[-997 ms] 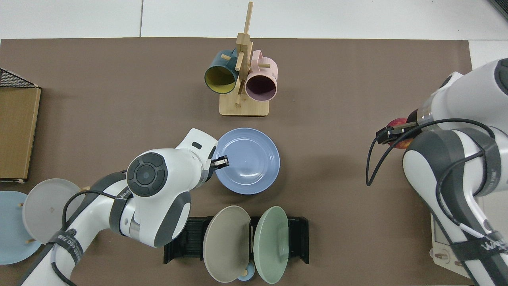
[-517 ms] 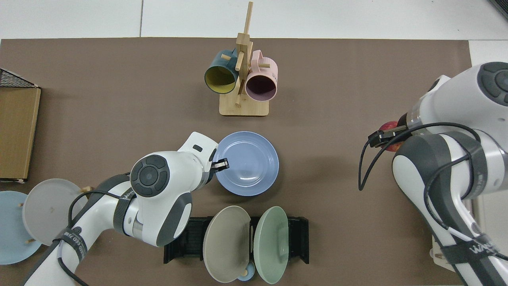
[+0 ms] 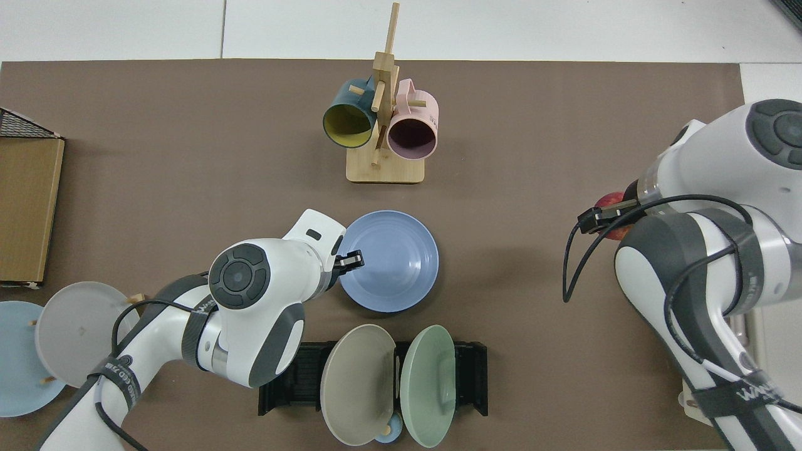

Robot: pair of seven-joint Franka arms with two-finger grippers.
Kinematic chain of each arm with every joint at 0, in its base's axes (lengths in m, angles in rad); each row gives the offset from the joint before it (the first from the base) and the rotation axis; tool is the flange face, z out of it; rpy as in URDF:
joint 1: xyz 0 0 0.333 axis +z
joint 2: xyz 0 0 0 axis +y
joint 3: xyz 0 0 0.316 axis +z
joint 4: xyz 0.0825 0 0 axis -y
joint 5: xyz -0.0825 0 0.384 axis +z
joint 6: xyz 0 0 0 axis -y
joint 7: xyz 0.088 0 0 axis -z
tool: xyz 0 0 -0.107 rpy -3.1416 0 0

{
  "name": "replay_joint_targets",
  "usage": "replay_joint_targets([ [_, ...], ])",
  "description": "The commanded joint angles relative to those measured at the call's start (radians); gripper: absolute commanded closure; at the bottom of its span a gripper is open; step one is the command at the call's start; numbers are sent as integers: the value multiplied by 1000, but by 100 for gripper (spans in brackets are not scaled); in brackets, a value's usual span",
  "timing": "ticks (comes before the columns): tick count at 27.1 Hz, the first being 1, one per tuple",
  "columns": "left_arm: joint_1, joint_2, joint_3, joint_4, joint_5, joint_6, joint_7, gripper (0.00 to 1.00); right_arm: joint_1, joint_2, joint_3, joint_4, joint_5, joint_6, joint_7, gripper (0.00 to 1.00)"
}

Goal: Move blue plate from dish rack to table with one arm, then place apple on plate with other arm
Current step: 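Lower the blue plate onto the table while the right gripper grasps the apple, then open the left gripper and withdraw it from the blue plate, then carry the apple with the right gripper over the blue plate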

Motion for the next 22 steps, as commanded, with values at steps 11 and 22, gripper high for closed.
replay_joint_targets([
  [11,42,-7,77,150,135,-246,15,1,87,-17,0,-54,52,79,82,100],
  [22,69,-94,210,376,163,-641,266,1,304,48,0,-35,43,142,428,100],
])
